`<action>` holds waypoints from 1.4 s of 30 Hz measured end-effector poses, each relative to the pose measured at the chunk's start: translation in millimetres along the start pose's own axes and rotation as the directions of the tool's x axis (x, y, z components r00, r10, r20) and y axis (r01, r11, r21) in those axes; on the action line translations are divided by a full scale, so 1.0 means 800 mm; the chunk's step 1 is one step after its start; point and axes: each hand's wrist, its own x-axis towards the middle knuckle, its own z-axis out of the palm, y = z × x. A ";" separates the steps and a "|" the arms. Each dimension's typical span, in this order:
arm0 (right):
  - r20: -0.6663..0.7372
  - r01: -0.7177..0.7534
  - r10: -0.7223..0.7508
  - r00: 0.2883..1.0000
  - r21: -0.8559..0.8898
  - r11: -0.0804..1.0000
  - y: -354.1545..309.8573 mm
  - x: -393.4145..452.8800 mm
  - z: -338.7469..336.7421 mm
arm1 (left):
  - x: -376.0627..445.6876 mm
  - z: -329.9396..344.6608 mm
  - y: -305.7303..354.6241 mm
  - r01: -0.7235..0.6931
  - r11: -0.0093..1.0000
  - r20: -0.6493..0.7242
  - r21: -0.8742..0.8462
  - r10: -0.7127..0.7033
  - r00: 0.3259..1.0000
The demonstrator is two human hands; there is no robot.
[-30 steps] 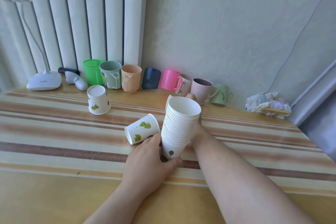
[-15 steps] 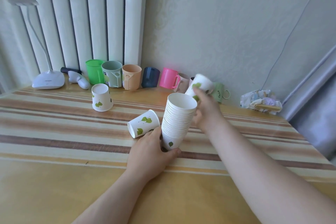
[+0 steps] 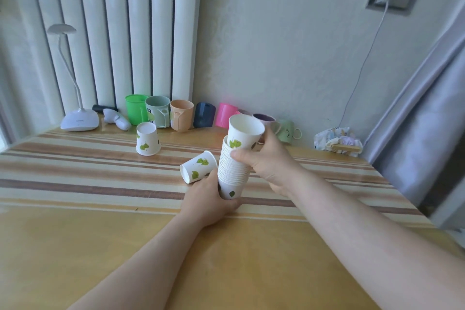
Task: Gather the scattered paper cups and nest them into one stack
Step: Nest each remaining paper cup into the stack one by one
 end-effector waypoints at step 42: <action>-0.037 -0.382 0.381 0.924 -0.149 0.912 0.112 0.088 0.154 | -0.056 -0.099 -0.110 0.075 0.994 -0.131 0.074 -0.065 0.989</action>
